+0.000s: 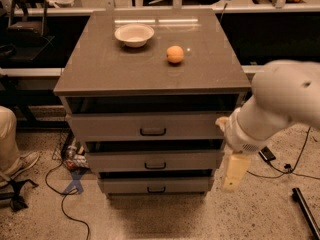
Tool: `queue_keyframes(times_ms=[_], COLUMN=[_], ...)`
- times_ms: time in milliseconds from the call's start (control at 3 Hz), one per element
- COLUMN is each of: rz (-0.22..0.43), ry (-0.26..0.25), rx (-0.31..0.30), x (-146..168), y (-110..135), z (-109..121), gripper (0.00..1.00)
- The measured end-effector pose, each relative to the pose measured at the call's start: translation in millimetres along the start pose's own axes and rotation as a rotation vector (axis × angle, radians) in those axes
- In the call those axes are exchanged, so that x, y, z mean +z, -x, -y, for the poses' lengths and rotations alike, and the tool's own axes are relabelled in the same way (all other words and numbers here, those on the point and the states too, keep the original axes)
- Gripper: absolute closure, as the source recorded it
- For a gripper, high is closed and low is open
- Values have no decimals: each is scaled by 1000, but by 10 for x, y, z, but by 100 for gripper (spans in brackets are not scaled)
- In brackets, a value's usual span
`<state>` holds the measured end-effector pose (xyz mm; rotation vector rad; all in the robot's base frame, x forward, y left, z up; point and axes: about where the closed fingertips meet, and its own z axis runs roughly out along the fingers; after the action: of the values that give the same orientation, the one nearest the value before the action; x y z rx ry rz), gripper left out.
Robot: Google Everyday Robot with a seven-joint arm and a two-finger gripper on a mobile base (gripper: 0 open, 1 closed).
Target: Open bottom drawer
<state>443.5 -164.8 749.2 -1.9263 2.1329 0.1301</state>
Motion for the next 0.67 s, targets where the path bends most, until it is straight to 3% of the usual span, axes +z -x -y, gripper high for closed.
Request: queue_keyframes(times_ms=[333,667], rz=[8,24], ry=[-34,-71], rx=[-28,-30], x=[862,791], y=[43,102], z=[86,175], gripper=[0,0])
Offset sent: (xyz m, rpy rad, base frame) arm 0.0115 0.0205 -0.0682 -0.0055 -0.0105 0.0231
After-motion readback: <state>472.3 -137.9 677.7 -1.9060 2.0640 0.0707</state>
